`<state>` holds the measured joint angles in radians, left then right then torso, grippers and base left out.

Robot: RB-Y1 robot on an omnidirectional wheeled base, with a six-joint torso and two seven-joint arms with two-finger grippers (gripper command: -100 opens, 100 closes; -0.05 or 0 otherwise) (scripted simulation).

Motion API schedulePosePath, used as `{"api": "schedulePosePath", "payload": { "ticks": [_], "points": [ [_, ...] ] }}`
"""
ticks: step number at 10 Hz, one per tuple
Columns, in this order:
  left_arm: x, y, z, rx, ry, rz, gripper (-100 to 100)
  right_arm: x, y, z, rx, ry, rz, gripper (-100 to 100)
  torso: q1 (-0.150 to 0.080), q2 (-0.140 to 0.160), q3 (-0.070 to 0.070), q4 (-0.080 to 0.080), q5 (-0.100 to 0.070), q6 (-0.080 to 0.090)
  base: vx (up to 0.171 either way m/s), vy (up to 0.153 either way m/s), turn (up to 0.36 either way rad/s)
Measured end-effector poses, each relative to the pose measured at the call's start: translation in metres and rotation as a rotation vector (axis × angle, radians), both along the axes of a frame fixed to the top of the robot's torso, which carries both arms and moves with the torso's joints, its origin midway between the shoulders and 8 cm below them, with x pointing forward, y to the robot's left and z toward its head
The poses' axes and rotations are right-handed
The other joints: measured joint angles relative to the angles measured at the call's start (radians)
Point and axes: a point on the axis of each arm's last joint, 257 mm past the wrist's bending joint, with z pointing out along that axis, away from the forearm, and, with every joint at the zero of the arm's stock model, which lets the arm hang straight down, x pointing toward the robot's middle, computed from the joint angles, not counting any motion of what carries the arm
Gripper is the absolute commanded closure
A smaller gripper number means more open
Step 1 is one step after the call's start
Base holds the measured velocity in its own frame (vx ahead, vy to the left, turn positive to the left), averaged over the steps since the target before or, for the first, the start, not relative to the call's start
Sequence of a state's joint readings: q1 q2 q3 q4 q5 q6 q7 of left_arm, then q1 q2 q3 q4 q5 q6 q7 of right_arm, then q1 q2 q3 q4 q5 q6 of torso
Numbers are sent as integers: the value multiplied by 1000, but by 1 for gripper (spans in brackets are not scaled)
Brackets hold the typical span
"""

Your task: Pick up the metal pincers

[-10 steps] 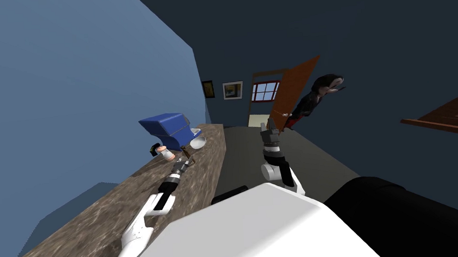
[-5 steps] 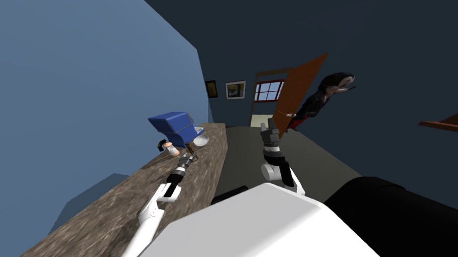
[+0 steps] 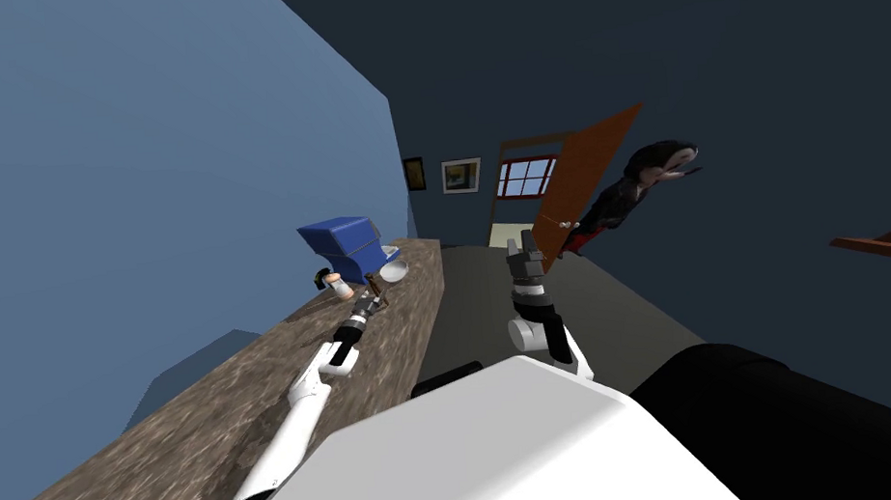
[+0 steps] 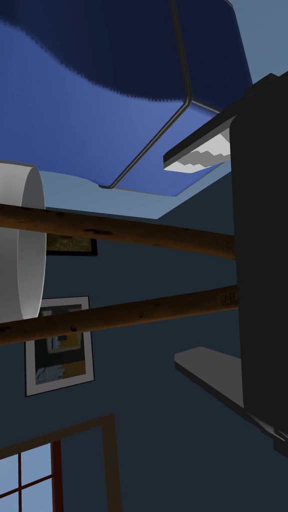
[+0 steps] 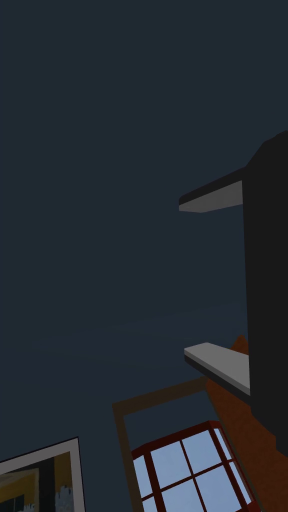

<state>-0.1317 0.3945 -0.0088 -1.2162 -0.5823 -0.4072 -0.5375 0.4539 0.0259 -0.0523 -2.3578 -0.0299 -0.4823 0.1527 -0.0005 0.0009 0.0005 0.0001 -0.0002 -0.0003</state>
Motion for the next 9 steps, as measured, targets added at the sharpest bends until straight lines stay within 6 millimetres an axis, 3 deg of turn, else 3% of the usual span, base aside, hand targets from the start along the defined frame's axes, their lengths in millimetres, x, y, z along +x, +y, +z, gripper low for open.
{"api": "schedulePosePath", "payload": {
  "ticks": [9],
  "points": [
    [58, -48, 12, 8, 5, -83, -100, 0, 0, 0, 0, 0, 0, 0, -1, 1, 1, 0, 0, 0, -39, 3, 51]
  ]
}}
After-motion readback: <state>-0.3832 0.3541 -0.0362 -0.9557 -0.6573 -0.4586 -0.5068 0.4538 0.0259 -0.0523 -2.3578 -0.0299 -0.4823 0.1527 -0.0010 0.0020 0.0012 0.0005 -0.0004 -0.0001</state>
